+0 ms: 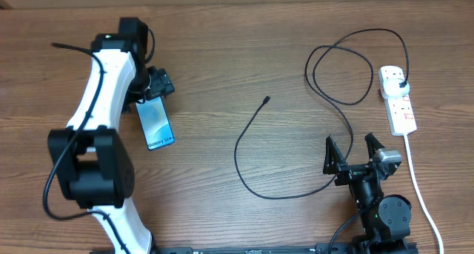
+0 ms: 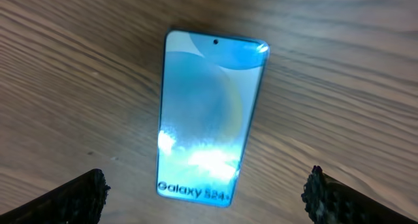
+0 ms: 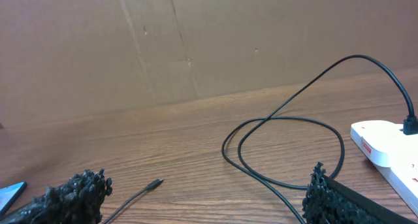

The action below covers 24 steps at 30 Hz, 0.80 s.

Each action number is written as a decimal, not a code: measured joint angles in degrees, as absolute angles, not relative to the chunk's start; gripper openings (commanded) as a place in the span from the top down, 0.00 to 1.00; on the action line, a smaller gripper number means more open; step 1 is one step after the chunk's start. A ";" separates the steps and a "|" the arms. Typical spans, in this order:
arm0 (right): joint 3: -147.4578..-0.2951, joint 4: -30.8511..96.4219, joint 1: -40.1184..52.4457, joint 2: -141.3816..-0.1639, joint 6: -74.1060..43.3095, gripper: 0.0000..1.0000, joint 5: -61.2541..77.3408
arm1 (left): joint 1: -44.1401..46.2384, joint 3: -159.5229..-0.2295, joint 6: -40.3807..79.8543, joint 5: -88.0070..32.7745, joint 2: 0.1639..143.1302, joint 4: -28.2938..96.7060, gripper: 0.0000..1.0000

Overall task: Plug charger to phone and switch on socket
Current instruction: 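Grasp the phone's bottom edge with the left gripper and lift it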

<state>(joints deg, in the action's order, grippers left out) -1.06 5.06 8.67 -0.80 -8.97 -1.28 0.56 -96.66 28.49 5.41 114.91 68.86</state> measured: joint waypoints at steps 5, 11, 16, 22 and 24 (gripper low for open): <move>-1.06 5.08 8.67 -0.80 -8.95 0.00 -1.28 | 0.67 -96.42 29.50 5.43 119.81 68.23 0.00; -1.06 5.08 8.67 -0.80 -8.93 0.00 -1.28 | 0.67 -95.70 29.91 5.43 122.39 66.30 0.00; -1.06 5.04 8.67 -0.80 -8.95 0.00 -1.26 | 0.67 -91.02 29.93 5.43 122.56 62.22 0.00; -1.06 5.06 8.67 -0.78 -8.95 0.00 -1.28 | 0.58 -86.89 30.04 4.51 121.69 57.71 0.00; -1.06 5.06 8.67 -0.78 -8.93 0.00 -1.28 | 0.49 -86.56 30.00 4.03 121.51 57.10 0.00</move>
